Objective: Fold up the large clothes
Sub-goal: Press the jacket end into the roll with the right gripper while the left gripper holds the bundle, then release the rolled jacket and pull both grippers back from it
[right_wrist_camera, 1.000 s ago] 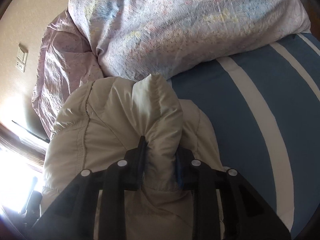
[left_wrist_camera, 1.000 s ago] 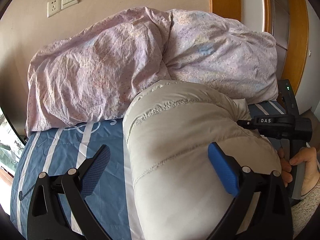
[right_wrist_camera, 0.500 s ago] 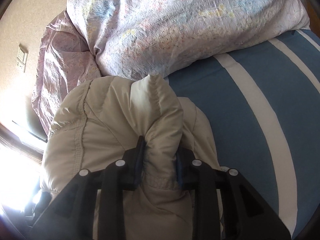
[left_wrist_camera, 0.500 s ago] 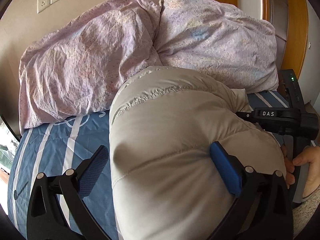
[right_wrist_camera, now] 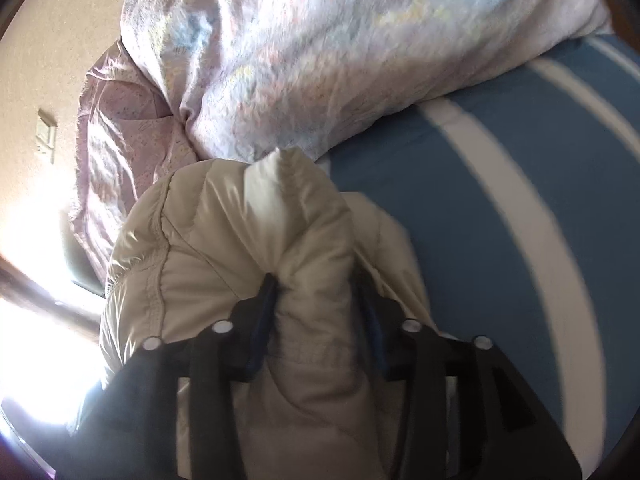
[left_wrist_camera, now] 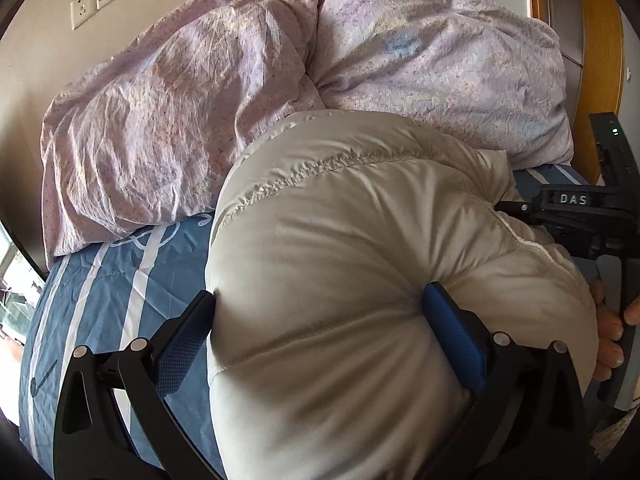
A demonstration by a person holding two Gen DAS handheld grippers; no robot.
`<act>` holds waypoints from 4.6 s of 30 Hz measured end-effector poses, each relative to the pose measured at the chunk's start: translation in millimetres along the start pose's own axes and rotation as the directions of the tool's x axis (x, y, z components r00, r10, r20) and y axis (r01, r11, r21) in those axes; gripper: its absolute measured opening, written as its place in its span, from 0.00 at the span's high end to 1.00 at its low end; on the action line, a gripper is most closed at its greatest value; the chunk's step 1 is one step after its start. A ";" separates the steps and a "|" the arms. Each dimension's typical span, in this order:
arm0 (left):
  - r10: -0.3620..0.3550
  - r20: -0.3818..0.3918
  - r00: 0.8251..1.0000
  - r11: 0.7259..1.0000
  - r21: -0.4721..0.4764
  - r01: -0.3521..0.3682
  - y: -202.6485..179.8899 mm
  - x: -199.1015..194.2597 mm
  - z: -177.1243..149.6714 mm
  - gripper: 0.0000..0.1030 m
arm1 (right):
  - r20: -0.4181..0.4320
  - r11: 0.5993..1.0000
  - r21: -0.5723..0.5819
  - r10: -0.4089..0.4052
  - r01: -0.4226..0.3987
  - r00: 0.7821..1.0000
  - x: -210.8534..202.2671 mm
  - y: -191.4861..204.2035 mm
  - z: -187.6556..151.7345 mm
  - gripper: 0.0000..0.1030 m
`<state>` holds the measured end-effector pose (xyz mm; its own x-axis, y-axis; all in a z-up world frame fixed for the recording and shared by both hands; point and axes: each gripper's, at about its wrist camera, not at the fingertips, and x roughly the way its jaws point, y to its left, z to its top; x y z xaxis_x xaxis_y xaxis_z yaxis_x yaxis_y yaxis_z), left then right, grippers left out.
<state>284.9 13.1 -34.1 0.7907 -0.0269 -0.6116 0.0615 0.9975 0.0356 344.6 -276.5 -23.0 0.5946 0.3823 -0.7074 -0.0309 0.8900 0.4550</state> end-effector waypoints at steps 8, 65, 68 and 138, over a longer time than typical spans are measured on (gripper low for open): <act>0.007 -0.014 1.000 1.000 -0.003 -0.008 -0.8 1.5 0.4 0.01 | 0.079 0.971 -0.233 0.079 -0.058 0.994 -57.3 44.9 -49.0 0.50; 0.005 -0.033 0.999 1.000 0.000 -0.005 -5.3 -1.2 -7.4 0.01 | 0.004 0.940 -0.301 -0.166 0.160 0.986 -4.5 46.5 -59.1 0.46; 0.010 -0.032 0.999 1.000 0.001 -0.010 -5.7 -0.7 -6.8 0.01 | -0.010 0.940 -0.304 -0.168 0.157 0.986 9.7 42.3 -62.5 0.43; 0.024 -0.105 0.994 0.979 -0.201 -0.045 34.0 -154.1 -84.1 0.01 | 0.168 0.841 -0.415 -0.306 0.349 0.937 -145.4 96.0 -189.2 0.02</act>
<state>113.9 56.7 -5.0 0.7238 0.0045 -0.6900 -0.0981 0.9905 -0.0965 103.2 -199.6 21.1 0.7019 0.0444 -0.7109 -0.1519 0.9844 -0.0885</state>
